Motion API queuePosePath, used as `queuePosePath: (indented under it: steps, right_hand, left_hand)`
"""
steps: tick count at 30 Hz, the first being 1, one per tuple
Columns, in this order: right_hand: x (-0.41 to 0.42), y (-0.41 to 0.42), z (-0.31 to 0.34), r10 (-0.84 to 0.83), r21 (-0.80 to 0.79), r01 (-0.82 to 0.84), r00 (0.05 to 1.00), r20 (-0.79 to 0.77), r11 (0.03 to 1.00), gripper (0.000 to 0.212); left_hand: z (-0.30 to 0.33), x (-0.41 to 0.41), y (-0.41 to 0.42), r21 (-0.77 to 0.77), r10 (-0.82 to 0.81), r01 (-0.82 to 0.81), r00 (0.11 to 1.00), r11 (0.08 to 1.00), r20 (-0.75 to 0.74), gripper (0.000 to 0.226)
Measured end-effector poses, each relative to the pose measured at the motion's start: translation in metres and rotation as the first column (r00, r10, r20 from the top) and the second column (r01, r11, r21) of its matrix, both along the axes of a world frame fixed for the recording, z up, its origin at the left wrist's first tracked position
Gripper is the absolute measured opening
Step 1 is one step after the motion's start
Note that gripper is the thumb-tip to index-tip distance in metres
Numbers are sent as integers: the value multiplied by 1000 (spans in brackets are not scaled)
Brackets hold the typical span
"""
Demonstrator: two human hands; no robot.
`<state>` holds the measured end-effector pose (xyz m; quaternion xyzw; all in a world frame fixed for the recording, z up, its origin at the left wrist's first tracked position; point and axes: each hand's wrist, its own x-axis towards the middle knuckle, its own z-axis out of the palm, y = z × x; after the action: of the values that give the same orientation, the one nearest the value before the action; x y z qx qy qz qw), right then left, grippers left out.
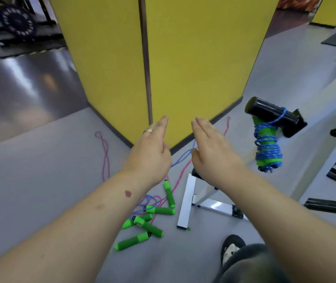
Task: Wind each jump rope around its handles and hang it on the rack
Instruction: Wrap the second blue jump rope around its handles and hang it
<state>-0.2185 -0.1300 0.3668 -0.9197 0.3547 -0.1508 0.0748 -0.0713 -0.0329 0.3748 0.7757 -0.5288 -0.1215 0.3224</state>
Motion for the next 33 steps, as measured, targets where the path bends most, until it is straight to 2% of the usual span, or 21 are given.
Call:
queuePosePath:
  steps: [7,10,19,26,33]
  right_hand:
    - [30,79,-21,72,54,-68,994,-79,996,71]
    - [36,102,-36,83,73,-75,989,-125,995,73]
    - [61,106,-128,83,149,-41,953,-291,988,74]
    - [87,82,-228,140,252,-21,875,-463,967,74]
    - [107,56,-324,240,346,-39,792,-561,937,77]
  left_hand:
    - [-38,40,99,130,125,-153,972,980,200,75]
    - [-55,45,125,172,147,-189,961,967,234,77]
    - [-143,65,125,316,109,-180,967,932,231,81]
    - [-242,98,109,535,25,-121,983,836,183,90]
    - [-348,122,85,653,-52,-64,986,755,157,83]
